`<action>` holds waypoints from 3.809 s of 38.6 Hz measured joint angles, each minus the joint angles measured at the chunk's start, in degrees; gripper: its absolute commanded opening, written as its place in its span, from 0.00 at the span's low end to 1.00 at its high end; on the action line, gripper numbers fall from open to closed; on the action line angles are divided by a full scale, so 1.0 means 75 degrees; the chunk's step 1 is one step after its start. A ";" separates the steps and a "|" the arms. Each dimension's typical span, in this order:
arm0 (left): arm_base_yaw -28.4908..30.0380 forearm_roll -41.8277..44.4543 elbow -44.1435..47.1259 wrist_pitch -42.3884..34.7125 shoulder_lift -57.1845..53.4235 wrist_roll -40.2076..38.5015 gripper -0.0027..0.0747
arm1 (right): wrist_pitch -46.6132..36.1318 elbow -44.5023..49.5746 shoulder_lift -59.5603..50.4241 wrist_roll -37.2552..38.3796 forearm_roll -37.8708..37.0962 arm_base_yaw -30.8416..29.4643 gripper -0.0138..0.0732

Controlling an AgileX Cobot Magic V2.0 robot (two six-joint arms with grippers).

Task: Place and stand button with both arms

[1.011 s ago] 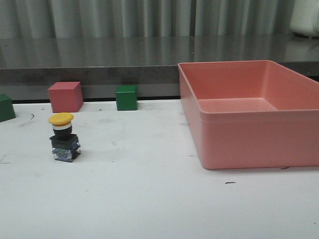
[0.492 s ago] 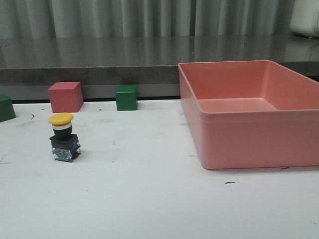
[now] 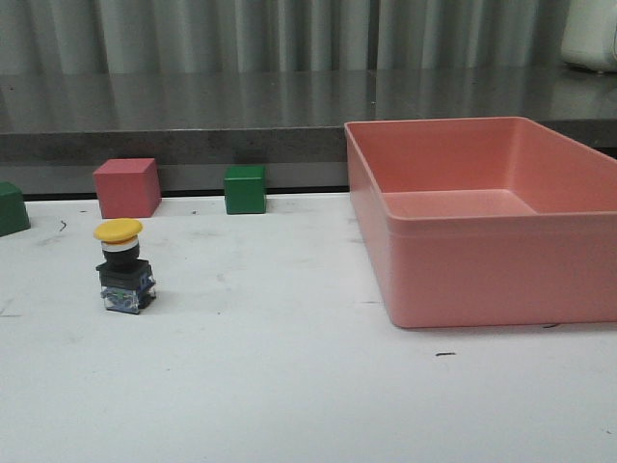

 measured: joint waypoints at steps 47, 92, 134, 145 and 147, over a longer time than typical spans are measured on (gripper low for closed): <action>0.3835 0.0000 0.3387 0.0167 -0.2114 0.0000 0.01 | 0.0000 0.0000 0.0000 0.0000 -0.0005 0.0000 0.08; 0.3835 0.0000 0.3387 0.0184 -0.2114 0.0000 0.01 | 0.0000 0.0000 0.0000 0.0000 -0.0005 0.0000 0.08; 0.3835 0.0000 0.3387 0.0201 -0.2114 0.0000 0.01 | -0.1287 0.2842 -0.0608 0.0000 -0.0090 0.0000 0.08; 0.3835 0.0000 0.3387 0.0201 -0.2114 0.0000 0.01 | -0.1287 0.2842 -0.0642 0.0000 -0.0090 0.0000 0.08; 0.3835 0.0000 0.3387 0.0201 -0.2114 0.0000 0.01 | -0.1287 0.2842 -0.0642 0.0000 -0.0090 0.0000 0.08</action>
